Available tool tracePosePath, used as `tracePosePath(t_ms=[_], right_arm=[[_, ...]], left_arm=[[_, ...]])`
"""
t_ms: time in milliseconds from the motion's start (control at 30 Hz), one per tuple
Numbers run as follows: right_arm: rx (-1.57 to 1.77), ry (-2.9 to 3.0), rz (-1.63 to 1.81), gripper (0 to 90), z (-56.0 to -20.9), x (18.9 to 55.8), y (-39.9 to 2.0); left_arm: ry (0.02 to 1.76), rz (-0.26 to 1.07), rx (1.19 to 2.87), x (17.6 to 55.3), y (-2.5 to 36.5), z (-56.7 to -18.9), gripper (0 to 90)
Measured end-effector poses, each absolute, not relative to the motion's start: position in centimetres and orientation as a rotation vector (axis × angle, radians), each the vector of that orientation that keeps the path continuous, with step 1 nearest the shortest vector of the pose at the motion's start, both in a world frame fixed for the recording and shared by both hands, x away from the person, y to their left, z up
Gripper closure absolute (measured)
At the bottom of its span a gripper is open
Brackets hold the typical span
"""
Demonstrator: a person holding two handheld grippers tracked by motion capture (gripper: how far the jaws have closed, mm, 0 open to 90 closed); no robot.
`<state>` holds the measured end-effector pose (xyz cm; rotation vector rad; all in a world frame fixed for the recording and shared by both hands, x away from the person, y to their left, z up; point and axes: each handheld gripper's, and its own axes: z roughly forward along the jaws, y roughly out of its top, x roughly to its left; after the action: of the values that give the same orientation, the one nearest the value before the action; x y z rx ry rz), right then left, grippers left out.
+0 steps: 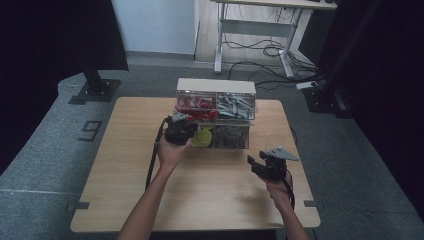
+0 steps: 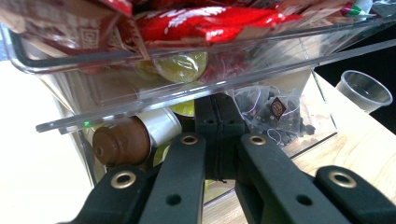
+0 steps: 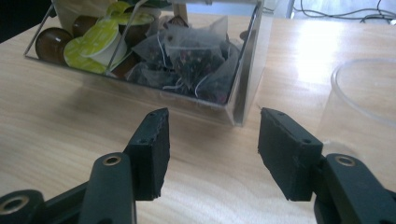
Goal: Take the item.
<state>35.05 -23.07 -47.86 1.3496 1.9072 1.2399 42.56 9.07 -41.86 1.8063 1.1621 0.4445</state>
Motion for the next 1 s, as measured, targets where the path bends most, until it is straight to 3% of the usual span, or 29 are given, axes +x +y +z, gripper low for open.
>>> tracePosePath(t_ms=[1000], right_arm=[[1.312, 1.934, 1.23, 45.3, -47.1, 39.1, -20.0]], left_arm=[[1.163, 0.426, 1.804, 42.6, 9.3, -41.7, 90.0]])
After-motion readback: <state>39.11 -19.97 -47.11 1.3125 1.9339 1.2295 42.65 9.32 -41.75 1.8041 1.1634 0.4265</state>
